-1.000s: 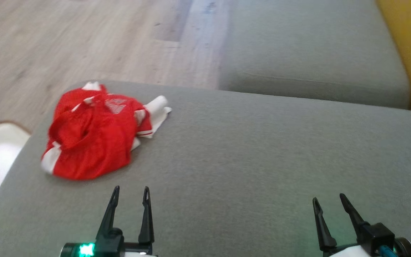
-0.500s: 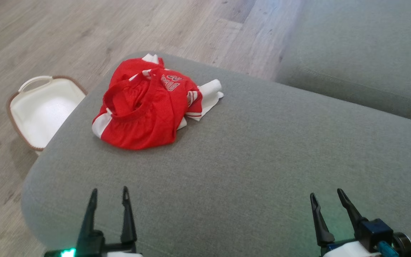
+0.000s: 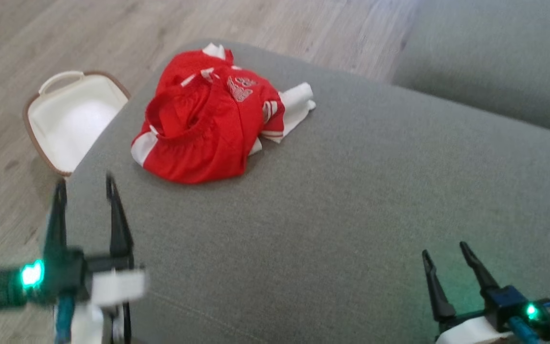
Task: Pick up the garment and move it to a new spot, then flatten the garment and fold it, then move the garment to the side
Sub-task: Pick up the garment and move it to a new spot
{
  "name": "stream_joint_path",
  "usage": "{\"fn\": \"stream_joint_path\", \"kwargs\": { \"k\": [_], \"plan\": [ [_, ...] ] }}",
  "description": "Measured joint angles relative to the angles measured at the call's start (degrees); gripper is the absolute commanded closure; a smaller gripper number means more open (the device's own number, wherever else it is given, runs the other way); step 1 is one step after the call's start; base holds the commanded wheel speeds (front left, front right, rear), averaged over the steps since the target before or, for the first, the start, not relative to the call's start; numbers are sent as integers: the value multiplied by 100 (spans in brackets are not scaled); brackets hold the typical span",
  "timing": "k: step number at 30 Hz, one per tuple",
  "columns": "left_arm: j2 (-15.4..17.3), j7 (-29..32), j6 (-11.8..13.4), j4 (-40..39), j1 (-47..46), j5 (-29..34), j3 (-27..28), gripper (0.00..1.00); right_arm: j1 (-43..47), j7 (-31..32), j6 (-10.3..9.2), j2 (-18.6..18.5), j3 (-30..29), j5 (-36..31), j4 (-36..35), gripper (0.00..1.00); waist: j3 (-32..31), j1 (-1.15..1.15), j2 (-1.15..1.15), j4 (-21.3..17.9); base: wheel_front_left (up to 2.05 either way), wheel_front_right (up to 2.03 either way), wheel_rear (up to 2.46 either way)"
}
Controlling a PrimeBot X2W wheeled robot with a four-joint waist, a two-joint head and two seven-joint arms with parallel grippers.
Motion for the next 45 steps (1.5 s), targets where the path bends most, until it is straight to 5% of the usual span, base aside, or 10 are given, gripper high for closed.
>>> {"fn": "stream_joint_path", "kwargs": {
  "k": [5, 14, 19, 27, 28, 29, 38, 45],
  "plan": [
    [-3, -27, -314, 248, -1318, 71, -192, 0, -37, 0, 0, -463, -18, -18, -190, 0, 500, 1, 0, -52, 0, 0, 0],
    [-243, 771, -691, 2586, -4087, -46, -430, 0, -392, -1, 0, -1271, -57, 105, -608, 0, 1423, 3, 0, -240, 0, 0, 0],
    [-393, 1650, -697, 3854, -5159, -430, -232, 0, -473, -9, 0, -1577, -73, 209, -795, 0, 1888, 3, 0, -448, 0, 0, 0],
    [-199, 2507, -543, 5381, -5698, -617, 44, 0, -567, -19, 3, -1786, -166, 330, -956, 0, 2372, 1, 0, -940, 0, 0, 0],
    [-160, 2585, -527, 5517, -5732, -631, 54, 30, -597, -22, 3, -1790, -180, 349, -977, 0, 2422, 1, 0, -991, 0, 0, 0],
    [-125, 2651, -476, 5625, -5757, -617, 48, 100, -621, -41, 4, -1793, -189, 349, -1002, 0, 2471, 1, 0, -1032, 0, 0, 0],
    [96, 1905, -503, 5706, -6048, -509, -100, 100, -724, -73, 4, -1702, -194, 355, -920, 0, 2469, 1, 0, -1148, 0, 0, 0],
    [479, 1650, -935, 5301, -6453, -212, -495, 100, -747, -65, 4, -1118, 70, 354, -604, 0, 1882, 0, 0, -1250, 0, 0, 0]
  ]
}}
